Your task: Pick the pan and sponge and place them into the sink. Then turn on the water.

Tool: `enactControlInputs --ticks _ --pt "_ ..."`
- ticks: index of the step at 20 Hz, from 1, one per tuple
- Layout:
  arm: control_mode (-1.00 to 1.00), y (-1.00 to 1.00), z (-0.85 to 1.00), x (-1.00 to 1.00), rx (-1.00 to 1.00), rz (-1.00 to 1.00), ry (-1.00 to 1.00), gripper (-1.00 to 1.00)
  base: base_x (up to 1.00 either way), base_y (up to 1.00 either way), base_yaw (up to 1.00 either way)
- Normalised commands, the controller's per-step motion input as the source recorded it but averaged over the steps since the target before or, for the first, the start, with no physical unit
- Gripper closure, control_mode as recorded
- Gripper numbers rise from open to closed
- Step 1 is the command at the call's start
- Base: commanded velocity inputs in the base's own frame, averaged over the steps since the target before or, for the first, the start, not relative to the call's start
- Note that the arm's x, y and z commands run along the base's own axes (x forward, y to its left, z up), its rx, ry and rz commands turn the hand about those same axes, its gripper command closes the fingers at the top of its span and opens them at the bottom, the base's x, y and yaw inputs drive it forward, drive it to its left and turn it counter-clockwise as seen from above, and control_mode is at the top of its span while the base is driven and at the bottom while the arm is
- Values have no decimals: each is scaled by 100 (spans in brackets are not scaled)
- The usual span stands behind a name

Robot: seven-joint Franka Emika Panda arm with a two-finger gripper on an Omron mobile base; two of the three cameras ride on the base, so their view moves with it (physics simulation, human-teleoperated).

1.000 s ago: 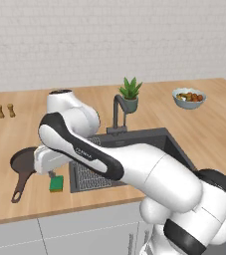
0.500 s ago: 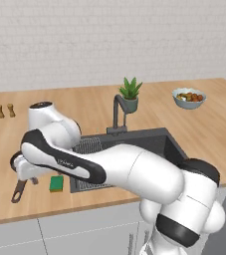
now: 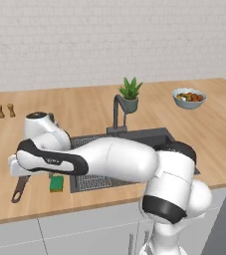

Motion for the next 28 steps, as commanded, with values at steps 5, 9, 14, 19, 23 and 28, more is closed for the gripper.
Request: enactControlInputs --ticks 5,9,14,19,23,28 --pt "-100 54 -5 67 -8 -21 2 -100 0 0 0" --pt "-100 34 0 59 -7 -14 0 -100 0 0 0" --pt "-100 11 -1 70 -8 -5 11 -100 0 0 0" --pt "-100 13 -32 28 -1 0 4 -100 0 0 0" --pt "-100 6 -27 0 0 0 5 -100 0 0 0" --pt "-100 0 -5 -4 0 0 2 -100 0 0 0"
